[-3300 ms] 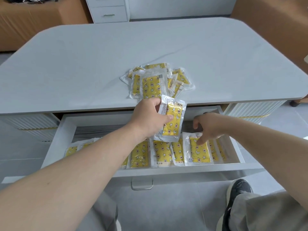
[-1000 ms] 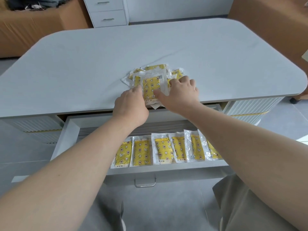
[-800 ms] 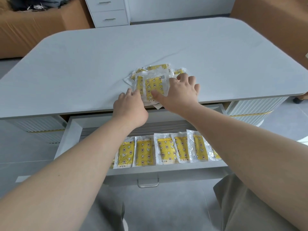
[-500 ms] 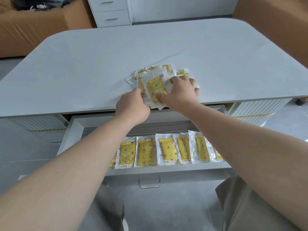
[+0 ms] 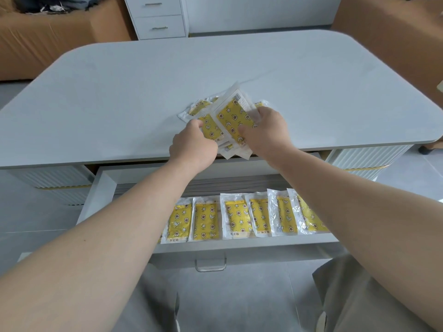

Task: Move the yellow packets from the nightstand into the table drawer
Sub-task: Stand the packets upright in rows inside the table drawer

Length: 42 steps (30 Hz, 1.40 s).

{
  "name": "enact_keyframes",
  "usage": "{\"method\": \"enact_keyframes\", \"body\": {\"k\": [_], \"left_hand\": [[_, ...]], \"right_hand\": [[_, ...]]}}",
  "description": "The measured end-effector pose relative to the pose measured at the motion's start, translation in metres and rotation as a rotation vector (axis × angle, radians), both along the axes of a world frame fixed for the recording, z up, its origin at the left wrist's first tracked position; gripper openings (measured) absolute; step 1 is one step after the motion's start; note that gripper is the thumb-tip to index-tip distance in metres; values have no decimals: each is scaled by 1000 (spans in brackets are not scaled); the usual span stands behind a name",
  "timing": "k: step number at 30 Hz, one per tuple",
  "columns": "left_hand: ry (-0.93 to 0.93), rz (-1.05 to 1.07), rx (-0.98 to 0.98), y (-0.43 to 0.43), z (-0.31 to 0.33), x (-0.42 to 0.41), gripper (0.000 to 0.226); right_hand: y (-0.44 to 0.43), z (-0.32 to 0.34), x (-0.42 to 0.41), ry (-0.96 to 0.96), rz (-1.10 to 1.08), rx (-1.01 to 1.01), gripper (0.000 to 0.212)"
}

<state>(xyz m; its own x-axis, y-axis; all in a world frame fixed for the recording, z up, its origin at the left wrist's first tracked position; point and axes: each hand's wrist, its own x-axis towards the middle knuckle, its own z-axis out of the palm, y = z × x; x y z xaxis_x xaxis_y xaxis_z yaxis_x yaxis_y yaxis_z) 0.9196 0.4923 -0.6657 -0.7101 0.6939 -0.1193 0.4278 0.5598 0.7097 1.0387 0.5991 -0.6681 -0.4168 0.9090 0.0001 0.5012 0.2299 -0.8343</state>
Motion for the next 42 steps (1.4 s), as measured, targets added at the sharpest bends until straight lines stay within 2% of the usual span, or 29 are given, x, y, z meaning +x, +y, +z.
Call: {"method": "enact_keyframes", "body": {"k": [3, 6, 9, 14, 17, 19, 23, 26, 28, 31, 35, 36, 37, 40, 42], "left_hand": [[23, -24, -45, 4, -1, 2, 72], [241, -125, -134, 8, -4, 6, 52], [435, -236, -203, 12, -9, 9, 53], [498, -262, -255, 17, -15, 9, 56], [460, -225, -210, 19, -13, 11, 56], [394, -190, -30, 18, -8, 16, 58], [-102, -155, 322, 16, 11, 27, 67], [-464, -56, 551, 14, 19, 31, 47], [-567, -24, 619, 12, 22, 30, 21], [-529, -78, 561, 5, 23, 30, 18], [-378, -231, 406, -8, 17, 27, 34], [-358, -279, 357, -11, 16, 27, 39], [-349, -327, 311, -13, 15, 26, 45], [-346, -397, 204, -21, 12, 26, 64], [-258, -408, 138, -25, 13, 29, 60]], "right_hand": [[0, 2, 6, 67, -3, -23, 25], [0, 3, 11, 137, -18, -50, 26], [3, 7, 15, 226, -40, -79, 16], [15, 18, 23, 444, -94, -207, 20], [22, 26, 31, 635, -94, -320, 22], [23, 30, 35, 751, -66, -418, 20], [13, 34, 41, 818, 43, -571, 26], [5, 32, 44, 750, 143, -619, 23], [4, 32, 47, 660, 157, -580, 14], [4, 34, 54, 492, 168, -489, 19], [7, 36, 72, 273, 332, -465, 54], [7, 36, 77, 239, 373, -471, 58], [7, 35, 81, 227, 403, -490, 55], [3, 35, 91, 154, 441, -507, 30], [4, 32, 97, 80, 455, -457, 23]]}}
